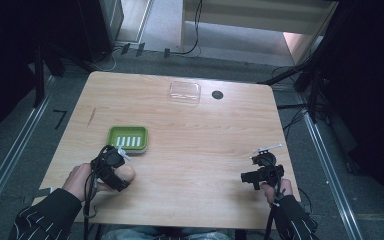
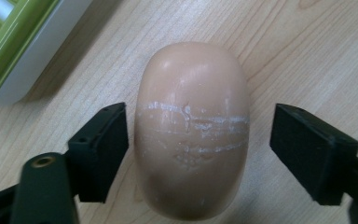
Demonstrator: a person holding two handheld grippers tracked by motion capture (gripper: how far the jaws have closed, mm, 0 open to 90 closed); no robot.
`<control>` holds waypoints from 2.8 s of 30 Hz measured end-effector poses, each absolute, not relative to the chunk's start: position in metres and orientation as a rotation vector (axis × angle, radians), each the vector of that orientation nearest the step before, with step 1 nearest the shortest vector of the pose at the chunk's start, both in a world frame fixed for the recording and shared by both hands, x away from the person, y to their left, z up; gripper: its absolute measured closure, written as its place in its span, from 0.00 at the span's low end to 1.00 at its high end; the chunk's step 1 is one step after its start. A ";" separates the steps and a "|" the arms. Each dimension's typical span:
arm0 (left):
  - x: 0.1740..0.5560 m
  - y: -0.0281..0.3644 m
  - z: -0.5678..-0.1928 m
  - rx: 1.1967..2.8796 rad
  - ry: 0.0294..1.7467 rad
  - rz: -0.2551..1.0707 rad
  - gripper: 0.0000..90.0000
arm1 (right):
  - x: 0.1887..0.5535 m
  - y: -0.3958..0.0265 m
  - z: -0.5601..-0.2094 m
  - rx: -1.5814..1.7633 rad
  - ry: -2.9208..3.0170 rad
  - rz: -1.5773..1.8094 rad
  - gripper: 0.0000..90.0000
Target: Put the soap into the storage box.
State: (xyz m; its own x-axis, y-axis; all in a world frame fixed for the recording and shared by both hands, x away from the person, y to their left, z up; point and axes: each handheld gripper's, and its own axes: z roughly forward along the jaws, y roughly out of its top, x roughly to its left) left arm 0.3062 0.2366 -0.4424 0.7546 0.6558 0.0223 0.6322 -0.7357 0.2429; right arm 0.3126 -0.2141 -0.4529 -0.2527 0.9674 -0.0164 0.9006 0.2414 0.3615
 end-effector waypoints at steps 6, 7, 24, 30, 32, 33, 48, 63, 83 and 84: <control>0.307 0.237 -0.444 2.742 1.013 0.148 0.27 | 0.313 -0.214 -0.453 1.759 2.275 0.408 0.16; 0.307 0.237 -0.444 2.742 1.013 0.148 0.27 | 0.313 -0.214 -0.453 1.759 2.275 0.408 0.16; 0.308 0.236 -0.449 2.768 1.002 0.156 0.36 | 0.312 -0.214 -0.453 1.757 2.274 0.408 0.16; 0.308 0.235 -0.450 2.775 0.994 0.154 0.36 | 0.312 -0.214 -0.453 1.756 2.274 0.409 0.16; 0.308 0.234 -0.451 2.787 0.992 0.159 0.36 | 0.312 -0.214 -0.453 1.758 2.275 0.407 0.16; 0.308 0.234 -0.452 2.788 0.992 0.155 0.36 | 0.312 -0.214 -0.453 1.756 2.276 0.407 0.16; 0.306 0.231 -0.453 2.811 0.973 0.153 0.37 | 0.312 -0.214 -0.453 1.757 2.273 0.408 0.16; 0.305 0.235 -0.449 2.791 0.923 0.135 0.37 | 0.312 -0.214 -0.453 1.755 2.277 0.413 0.16; 0.308 0.247 -0.431 2.764 0.830 0.165 0.37 | 0.313 -0.213 -0.453 1.743 2.289 0.412 0.16; 0.308 0.247 -0.431 2.764 0.830 0.165 0.37 | 0.313 -0.213 -0.453 1.744 2.288 0.412 0.16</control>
